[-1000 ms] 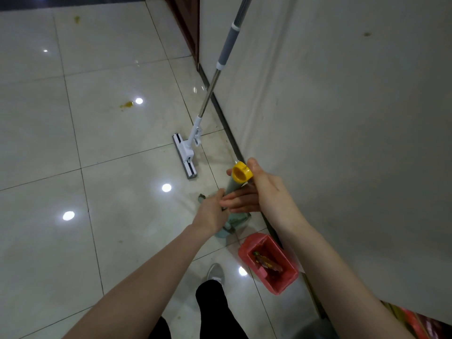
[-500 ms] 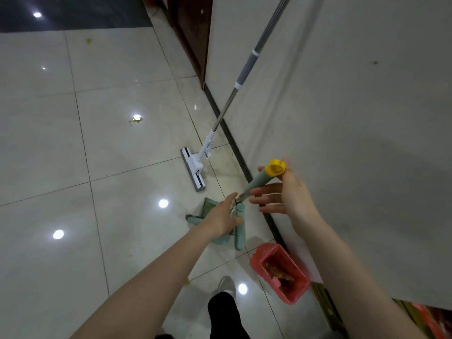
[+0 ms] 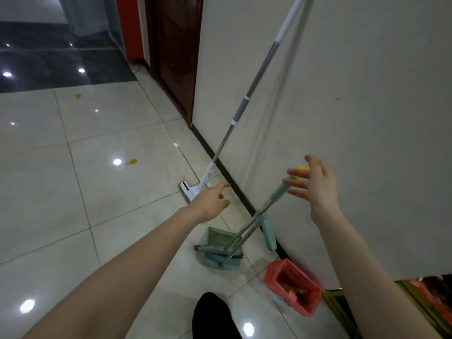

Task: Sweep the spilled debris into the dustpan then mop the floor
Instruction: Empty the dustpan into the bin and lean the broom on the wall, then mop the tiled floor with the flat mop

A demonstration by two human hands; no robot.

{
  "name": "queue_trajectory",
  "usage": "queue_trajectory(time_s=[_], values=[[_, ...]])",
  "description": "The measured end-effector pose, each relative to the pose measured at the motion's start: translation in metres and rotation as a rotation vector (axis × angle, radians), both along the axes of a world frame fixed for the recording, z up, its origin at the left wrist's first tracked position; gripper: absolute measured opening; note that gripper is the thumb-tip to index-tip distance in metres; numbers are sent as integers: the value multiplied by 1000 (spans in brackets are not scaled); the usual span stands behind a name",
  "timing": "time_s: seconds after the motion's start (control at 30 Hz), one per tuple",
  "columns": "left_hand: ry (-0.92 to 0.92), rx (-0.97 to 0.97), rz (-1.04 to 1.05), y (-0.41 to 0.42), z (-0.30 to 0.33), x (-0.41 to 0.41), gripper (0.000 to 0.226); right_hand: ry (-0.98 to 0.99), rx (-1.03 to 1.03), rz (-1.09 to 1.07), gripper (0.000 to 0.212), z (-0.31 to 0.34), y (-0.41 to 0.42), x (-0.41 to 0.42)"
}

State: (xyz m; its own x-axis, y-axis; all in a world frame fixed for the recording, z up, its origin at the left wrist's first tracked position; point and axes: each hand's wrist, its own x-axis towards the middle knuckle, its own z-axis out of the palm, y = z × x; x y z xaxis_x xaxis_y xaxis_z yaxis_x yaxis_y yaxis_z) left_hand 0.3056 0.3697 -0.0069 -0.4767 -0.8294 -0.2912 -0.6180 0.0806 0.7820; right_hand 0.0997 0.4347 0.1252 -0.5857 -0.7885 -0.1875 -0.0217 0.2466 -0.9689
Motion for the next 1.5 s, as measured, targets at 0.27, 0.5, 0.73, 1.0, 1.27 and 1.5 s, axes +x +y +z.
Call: queue_trajectory(time_s=[0.27, 0.5, 0.73, 1.0, 1.27, 1.5], values=[[6, -138, 12, -89, 43, 26, 41, 334, 65, 235, 27, 25, -99, 28], [-100, -215, -37, -236, 68, 27, 35, 837, 145, 444, 26, 25, -270, 19], [-77, -201, -105, -391, 83, -13, 38, 1032, 244, 455, 32, 37, -412, -11], [41, -80, -149, -507, 56, -67, 56, 1506, 385, 529, 45, 35, -511, -48], [174, 99, -234, -595, -5, -122, 70, 1761, 587, 623, 46, 10, -598, -84], [163, 246, -473, -615, -47, -184, 78, 1879, 985, 857, 22, 2, -642, -90]])
